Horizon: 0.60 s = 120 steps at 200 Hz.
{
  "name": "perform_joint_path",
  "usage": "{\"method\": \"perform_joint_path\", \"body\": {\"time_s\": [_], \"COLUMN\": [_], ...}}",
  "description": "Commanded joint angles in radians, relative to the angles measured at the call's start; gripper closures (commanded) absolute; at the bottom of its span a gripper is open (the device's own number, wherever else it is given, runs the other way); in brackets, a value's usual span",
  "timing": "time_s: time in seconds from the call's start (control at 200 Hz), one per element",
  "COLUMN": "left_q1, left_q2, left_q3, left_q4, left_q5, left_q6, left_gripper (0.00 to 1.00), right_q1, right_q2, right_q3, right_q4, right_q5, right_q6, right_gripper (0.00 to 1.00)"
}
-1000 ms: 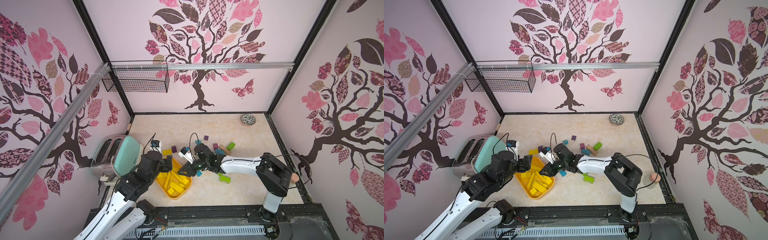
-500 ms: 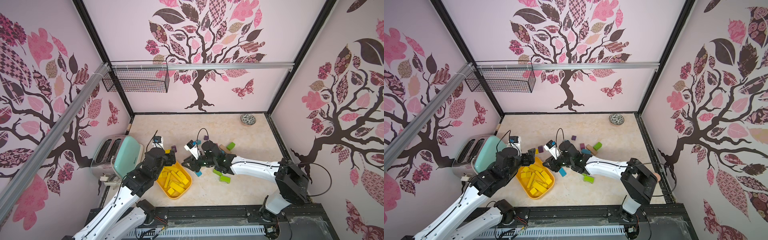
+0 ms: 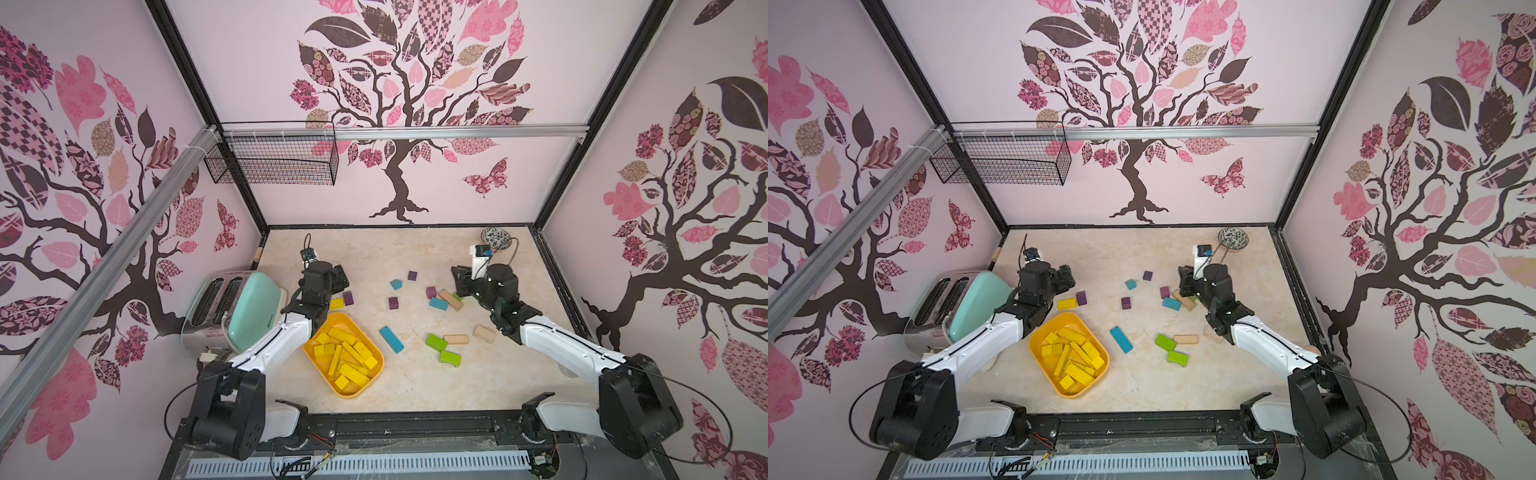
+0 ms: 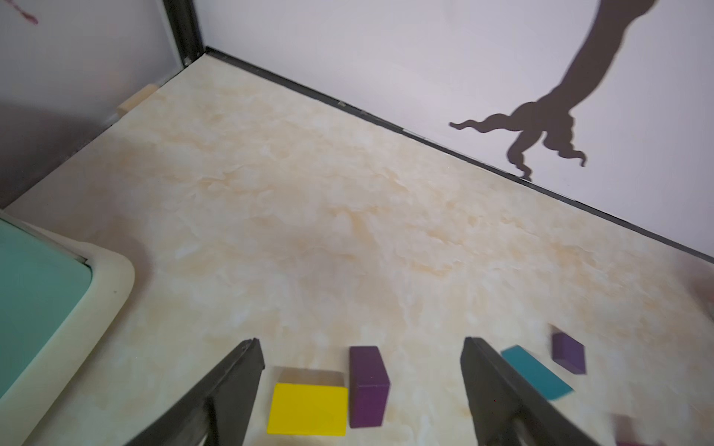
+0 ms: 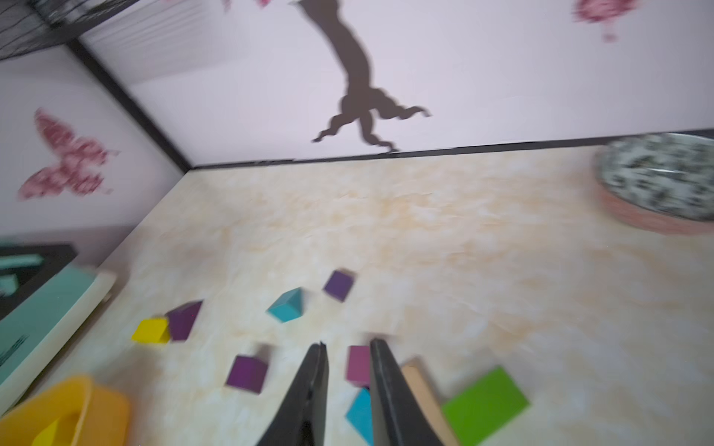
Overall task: Pick out the yellow building blocks
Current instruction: Reset both arms
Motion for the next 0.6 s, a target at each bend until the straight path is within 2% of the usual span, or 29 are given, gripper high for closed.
{"method": "perform_joint_path", "body": {"time_s": [0.0, 0.06, 0.105, 0.165, 0.225, 0.33, 0.395, 0.5, 0.595], "left_q1": [0.109, 0.162, 0.189, 0.209, 0.210, 0.214, 0.214, 0.214, 0.215], "left_q2": [0.018, 0.010, -0.004, -0.032, -0.049, -0.053, -0.049, -0.030, -0.006], "left_q3": [-0.025, -0.048, -0.060, -0.078, -0.096, -0.131, -0.170, -0.232, -0.263], "left_q4": [0.150, 0.177, 0.179, 0.183, 0.190, 0.222, 0.285, 0.395, 0.450], "left_q5": [0.090, 0.090, 0.065, 0.025, -0.041, -0.115, -0.121, -0.077, -0.006], "left_q6": [-0.032, -0.002, 0.026, 0.079, 0.146, 0.236, 0.272, 0.312, 0.362], "left_gripper": [0.13, 0.13, 0.13, 0.12, 0.10, 0.09, 0.08, 0.08, 0.08], "right_q1": [-0.143, -0.154, -0.155, -0.154, -0.155, -0.154, -0.156, -0.156, -0.165], "right_q2": [-0.043, -0.052, -0.055, -0.055, -0.045, -0.026, -0.007, 0.038, 0.071], "right_q3": [-0.123, -0.172, -0.195, -0.205, -0.208, -0.222, -0.238, -0.257, -0.294], "right_q4": [0.129, 0.182, 0.218, 0.231, 0.244, 0.281, 0.318, 0.357, 0.432], "right_q5": [0.136, 0.206, 0.233, 0.270, 0.305, 0.367, 0.397, 0.432, 0.411], "right_q6": [0.084, 0.026, -0.027, -0.078, -0.127, -0.201, -0.238, -0.262, -0.232], "right_gripper": [0.67, 0.64, 0.58, 0.46, 0.42, 0.40, 0.40, 0.40, 0.41]}}
